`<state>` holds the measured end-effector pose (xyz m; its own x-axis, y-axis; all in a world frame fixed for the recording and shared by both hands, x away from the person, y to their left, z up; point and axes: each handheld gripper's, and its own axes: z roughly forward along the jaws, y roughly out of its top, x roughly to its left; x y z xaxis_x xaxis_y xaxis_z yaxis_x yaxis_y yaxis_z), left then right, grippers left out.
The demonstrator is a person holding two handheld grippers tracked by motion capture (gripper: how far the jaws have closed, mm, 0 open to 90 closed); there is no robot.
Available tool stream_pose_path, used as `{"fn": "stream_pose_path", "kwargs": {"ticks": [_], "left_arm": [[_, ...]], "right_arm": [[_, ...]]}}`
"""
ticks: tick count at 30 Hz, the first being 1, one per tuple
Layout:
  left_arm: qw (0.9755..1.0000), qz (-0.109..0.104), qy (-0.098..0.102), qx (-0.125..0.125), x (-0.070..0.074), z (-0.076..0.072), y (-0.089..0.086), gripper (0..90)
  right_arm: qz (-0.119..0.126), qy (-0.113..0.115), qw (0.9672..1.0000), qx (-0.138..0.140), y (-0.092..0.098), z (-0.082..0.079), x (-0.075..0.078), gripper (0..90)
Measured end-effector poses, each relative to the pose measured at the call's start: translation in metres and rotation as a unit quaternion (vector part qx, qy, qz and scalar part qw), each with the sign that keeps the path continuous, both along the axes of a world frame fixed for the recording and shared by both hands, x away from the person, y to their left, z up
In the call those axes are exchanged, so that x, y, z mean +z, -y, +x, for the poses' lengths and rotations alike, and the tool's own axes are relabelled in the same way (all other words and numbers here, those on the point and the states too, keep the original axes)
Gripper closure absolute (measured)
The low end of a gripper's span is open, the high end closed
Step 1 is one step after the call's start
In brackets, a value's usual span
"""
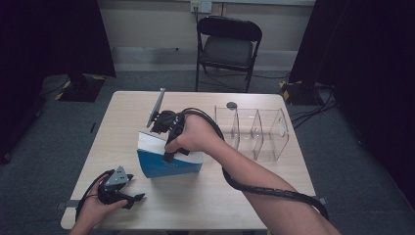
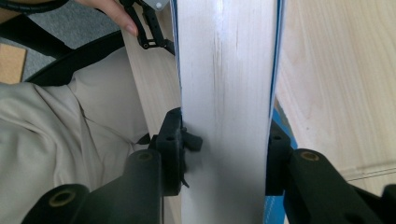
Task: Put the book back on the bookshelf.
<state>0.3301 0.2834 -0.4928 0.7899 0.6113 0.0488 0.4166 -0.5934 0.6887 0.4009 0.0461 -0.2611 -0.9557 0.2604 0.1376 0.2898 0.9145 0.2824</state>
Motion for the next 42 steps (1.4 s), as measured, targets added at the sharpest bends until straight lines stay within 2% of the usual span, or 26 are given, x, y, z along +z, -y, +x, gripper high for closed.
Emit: {"fn": "stream_pose_path", "kwargs": {"ticks": [4,5,7,8,9,11,13,14,16,20,28,31,37,42], "left_arm": [[1.0000,-0.004,-0.004,0.004,0.000,0.000,0.000,16.2],[0.9998,-0.016,-0.011,0.010,-0.002,-0.001,0.001,16.3],[0.9997,-0.018,-0.015,0.011,-0.002,-0.001,0.001,16.2],[0.9997,-0.018,-0.015,0.011,-0.002,-0.001,0.001,16.2],[0.9999,-0.007,-0.007,0.007,-0.001,0.000,-0.001,16.2],[0.9998,-0.012,-0.013,0.007,-0.002,0.000,-0.001,16.0],[0.9997,-0.018,-0.009,0.014,-0.003,0.001,-0.002,16.0],[0.9993,-0.027,-0.017,0.019,-0.004,0.000,-0.001,16.0],[0.9996,-0.017,-0.016,0.014,-0.003,0.001,-0.003,16.0],[0.9997,-0.016,-0.012,0.014,-0.003,0.002,-0.004,15.8],[0.9993,-0.028,-0.017,0.019,-0.005,0.001,-0.004,15.6],[0.9995,-0.021,-0.016,0.015,-0.004,0.001,-0.005,15.6],[0.9990,-0.035,-0.016,0.022,-0.006,0.001,-0.004,15.5],[0.9990,-0.036,-0.016,0.022,-0.006,0.001,-0.005,15.4]], "right_arm": [[-0.003,0.010,0.9999,0.002,-0.002,0.003,0.003,60.4],[-0.003,0.009,0.9999,0.006,-0.002,0.006,0.003,60.3],[-0.002,0.012,0.9999,0.010,-0.003,0.007,0.004,60.2],[0.000,0.012,0.9999,0.011,-0.003,0.008,0.004,60.2],[0.000,0.012,0.9999,0.011,-0.003,0.008,0.004,60.2],[-0.005,0.017,0.9997,0.017,-0.004,0.010,0.005,60.1],[-0.008,0.021,0.9996,0.019,-0.005,0.011,0.006,60.0],[-0.007,0.021,0.9995,0.022,-0.006,0.012,0.006,60.0],[-0.006,0.021,0.9995,0.023,-0.006,0.014,0.006,59.9],[0.001,0.029,0.9993,0.023,-0.005,0.017,0.007,59.8],[0.002,0.037,0.9988,0.033,-0.005,0.021,0.008,59.3],[0.004,0.057,0.9974,0.044,-0.005,0.021,0.008,58.8],[0.013,0.058,0.9970,0.049,-0.004,0.024,0.008,58.7],[0.005,0.073,0.9954,0.062,-0.006,0.024,0.008,58.4]]}}
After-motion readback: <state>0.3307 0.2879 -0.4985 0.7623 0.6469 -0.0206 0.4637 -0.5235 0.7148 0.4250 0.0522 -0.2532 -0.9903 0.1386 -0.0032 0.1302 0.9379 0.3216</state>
